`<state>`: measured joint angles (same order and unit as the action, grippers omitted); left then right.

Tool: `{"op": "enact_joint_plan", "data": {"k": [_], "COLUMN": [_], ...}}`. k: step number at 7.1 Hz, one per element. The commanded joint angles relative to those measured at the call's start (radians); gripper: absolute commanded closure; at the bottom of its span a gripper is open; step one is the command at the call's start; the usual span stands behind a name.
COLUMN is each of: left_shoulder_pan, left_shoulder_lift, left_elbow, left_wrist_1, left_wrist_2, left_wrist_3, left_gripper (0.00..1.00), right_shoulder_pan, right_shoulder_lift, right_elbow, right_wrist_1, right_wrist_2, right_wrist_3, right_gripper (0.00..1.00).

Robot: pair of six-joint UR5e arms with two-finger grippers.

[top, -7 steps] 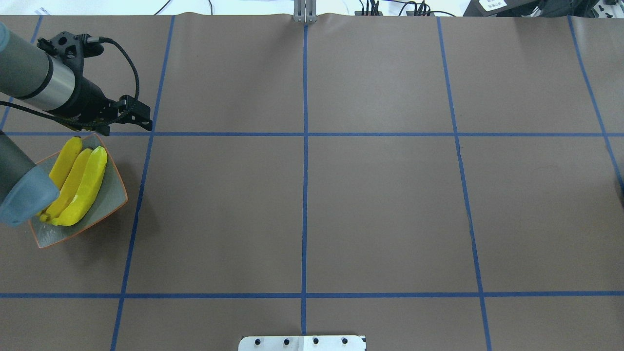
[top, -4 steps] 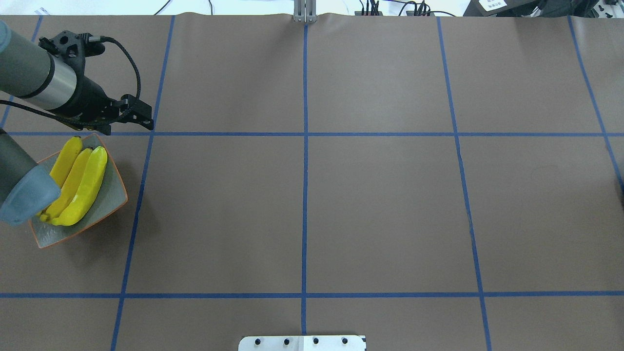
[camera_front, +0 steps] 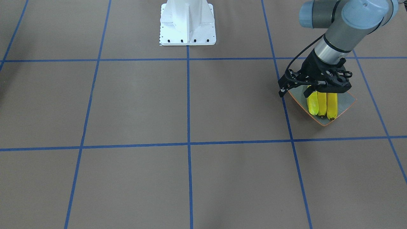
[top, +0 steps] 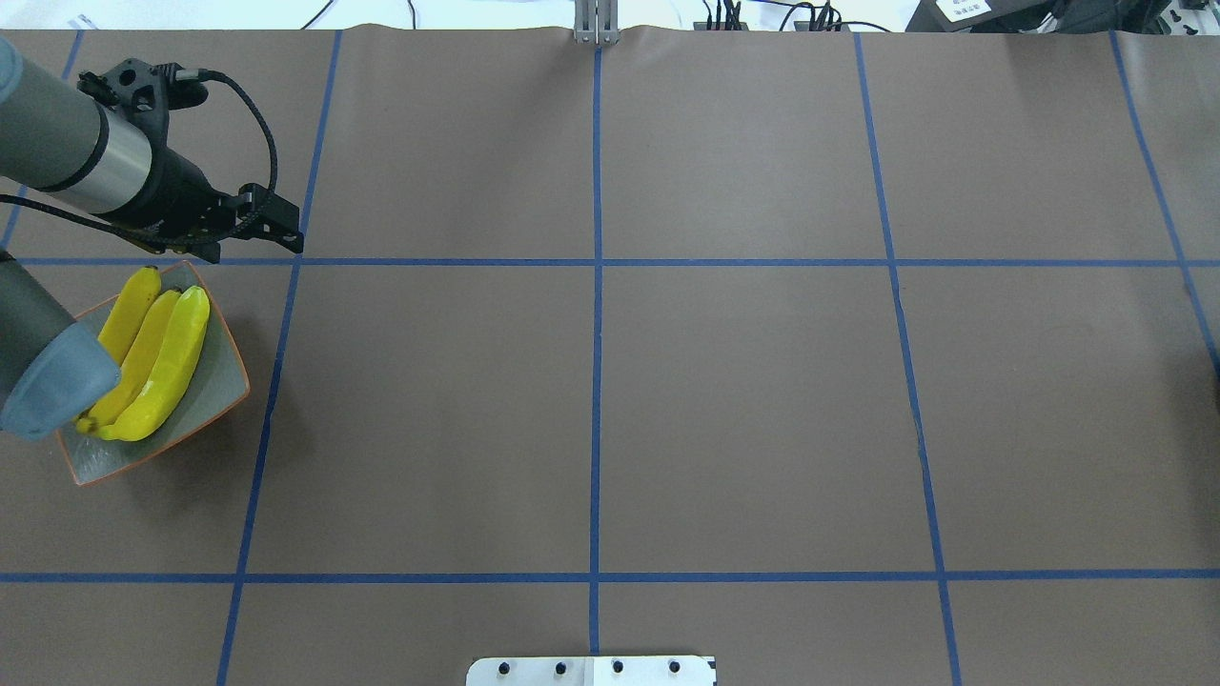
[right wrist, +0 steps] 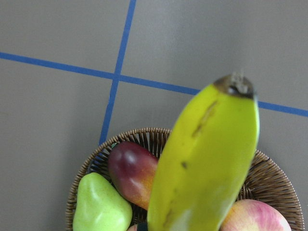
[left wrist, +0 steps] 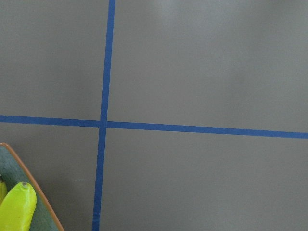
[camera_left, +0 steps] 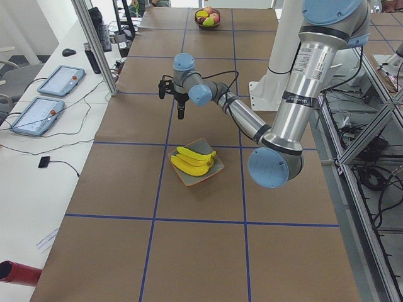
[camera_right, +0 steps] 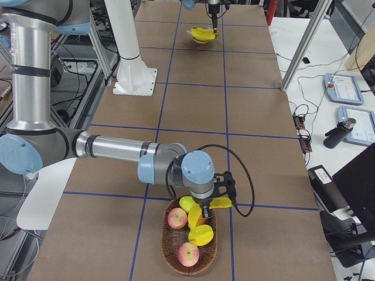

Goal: Transfer all bananas from basket to plate

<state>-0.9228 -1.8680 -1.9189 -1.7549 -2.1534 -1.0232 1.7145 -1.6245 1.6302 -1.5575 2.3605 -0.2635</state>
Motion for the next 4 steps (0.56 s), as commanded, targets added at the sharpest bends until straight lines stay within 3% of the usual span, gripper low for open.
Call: {"op": "enact_joint_plan", "data": {"k": [1,3,4], "left_shoulder_pan": [-0.001,-0.001,-0.001], "left_shoulder_lift": [-0.014,-0.057,-0.059], "left_elbow": [0.015,0.047,0.116], "left_wrist_1": [-0.035,-0.084,-0.235], "left_wrist_2": [0.001,0.001,0.001], "left_wrist_3": [-0.003,-0.081,-0.131], "left_gripper": [0.0,0.0,0.0], "right_shoulder_pan": [-0.102,-0.253,-0.336], "right_shoulder_lift": [0.157,0.254,0.305], "right_elbow": [0.031,0.068,0.071], "right_wrist_1": [-0.203,-0.211,-0.213], "right_wrist_2": [0.022,0.107,0.123], "right_wrist_3": [0.079,0.316,0.386], "right_gripper": [1.0,1.0,1.0]}}
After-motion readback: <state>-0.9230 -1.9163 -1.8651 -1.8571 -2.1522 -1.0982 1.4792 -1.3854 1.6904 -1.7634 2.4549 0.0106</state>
